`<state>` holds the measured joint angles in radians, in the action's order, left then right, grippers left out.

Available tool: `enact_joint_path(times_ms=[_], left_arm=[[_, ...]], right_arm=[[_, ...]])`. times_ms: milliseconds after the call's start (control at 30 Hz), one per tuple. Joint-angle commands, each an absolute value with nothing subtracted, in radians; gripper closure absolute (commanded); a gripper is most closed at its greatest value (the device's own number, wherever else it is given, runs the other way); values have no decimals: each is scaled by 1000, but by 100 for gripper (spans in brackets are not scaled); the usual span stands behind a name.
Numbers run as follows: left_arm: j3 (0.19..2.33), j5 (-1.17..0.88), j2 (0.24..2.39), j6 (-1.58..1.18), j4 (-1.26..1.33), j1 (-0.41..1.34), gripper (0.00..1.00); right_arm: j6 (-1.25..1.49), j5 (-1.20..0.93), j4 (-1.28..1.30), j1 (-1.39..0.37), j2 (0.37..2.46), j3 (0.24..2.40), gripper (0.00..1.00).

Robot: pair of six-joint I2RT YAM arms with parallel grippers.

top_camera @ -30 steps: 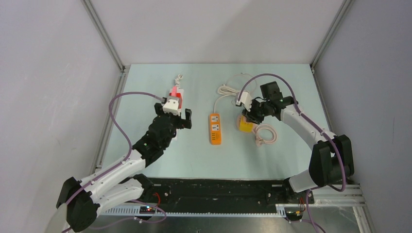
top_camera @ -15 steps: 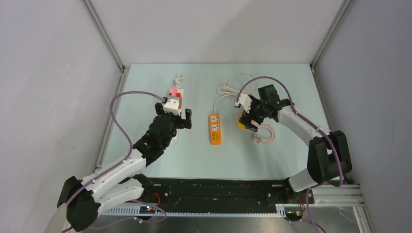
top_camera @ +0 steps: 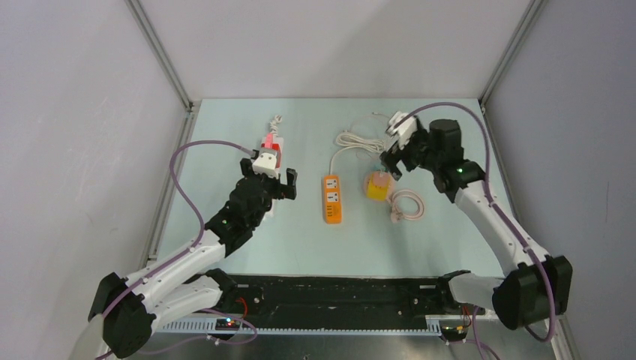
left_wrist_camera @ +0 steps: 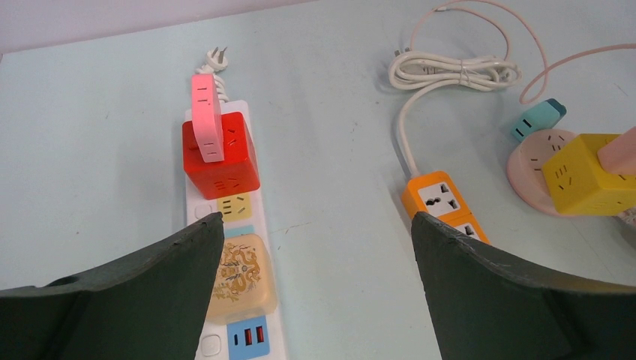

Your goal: Insert the plug

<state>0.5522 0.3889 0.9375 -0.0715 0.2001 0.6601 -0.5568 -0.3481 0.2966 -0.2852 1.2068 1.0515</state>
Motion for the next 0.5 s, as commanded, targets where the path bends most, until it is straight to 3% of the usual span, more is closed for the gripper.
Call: enact_joint_path(times_ms=[0,267,467], left_arm=[[564,401,925,-73,246,654,2],[577,396,934,-77,250,650,2],[606,381,953,-74,252,651,2]], right_arm=[[-105,-107,144,-201,1148,1129,1],[271,-130,246,-54,1245,1218,1],[318,-241,390,-50,1473,1302,1]])
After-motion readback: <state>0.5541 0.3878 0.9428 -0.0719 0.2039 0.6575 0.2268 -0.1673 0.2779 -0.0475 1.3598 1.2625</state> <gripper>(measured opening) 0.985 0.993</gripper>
